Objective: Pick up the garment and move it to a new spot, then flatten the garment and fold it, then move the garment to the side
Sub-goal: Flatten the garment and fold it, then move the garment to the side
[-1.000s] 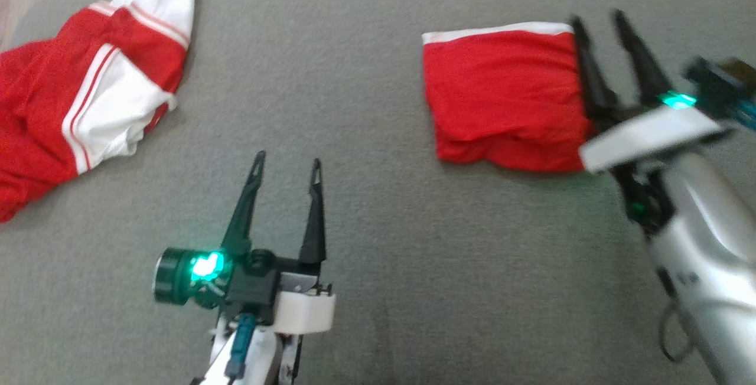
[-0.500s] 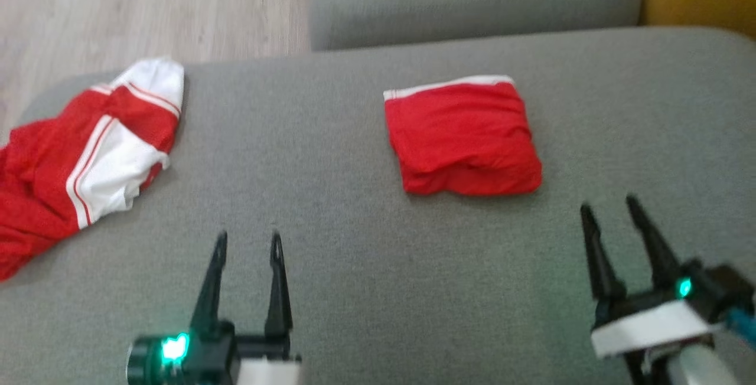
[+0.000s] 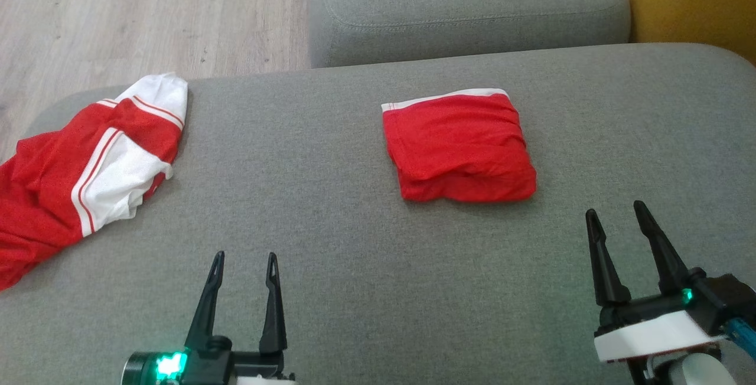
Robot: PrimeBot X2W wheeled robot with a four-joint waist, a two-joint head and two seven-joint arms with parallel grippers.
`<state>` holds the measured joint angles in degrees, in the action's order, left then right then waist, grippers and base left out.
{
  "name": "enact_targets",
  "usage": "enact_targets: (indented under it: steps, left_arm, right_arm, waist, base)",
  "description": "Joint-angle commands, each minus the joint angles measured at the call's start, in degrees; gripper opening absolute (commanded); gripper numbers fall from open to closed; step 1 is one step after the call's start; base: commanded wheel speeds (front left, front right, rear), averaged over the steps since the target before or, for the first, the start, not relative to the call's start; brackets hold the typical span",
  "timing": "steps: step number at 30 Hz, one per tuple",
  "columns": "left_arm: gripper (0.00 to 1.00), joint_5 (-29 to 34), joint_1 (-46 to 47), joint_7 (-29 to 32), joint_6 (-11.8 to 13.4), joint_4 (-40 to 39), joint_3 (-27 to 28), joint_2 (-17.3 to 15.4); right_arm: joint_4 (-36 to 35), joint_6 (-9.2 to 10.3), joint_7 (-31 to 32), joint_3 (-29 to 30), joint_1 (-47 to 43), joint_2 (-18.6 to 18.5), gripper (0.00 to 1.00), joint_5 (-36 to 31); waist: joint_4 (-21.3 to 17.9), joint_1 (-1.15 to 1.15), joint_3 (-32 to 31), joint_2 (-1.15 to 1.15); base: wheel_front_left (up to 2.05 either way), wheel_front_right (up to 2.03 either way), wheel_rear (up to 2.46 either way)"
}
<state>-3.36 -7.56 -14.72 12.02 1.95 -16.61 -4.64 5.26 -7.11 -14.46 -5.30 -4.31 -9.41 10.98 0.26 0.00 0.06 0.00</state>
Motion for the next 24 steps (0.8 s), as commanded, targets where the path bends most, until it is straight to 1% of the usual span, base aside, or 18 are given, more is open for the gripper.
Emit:
enact_targets:
  steps: [1,16,24]
  left_arm:
    - [1.0,0.63,1.41,-0.28,-0.14,-1.47,2.2,0.4]
    - [1.0,0.28,0.78,-0.28,-0.6,-1.15,2.87,1.2]
    - [1.0,1.05,1.79,-0.28,-1.46,-2.42,2.67,1.35]
  right_arm:
    - [-1.76,-0.37,-0.53,-1.01,1.54,-0.41,1.0,-0.58]
    - [-0.69,-0.37,-0.53,-1.26,1.33,-0.25,1.0,-1.06]
    - [-0.07,-0.37,-0.53,-0.31,2.17,-0.56,1.0,-2.66]
  waist:
    - [-0.03,0.0,-0.02,0.0]
    - [-0.11,0.0,-0.8,0.0]
    - [1.3,0.0,1.83,0.0]
  base:
    - [0.0,0.0,0.0]
    - [0.0,0.0,0.0]
    - [0.0,0.0,0.0]
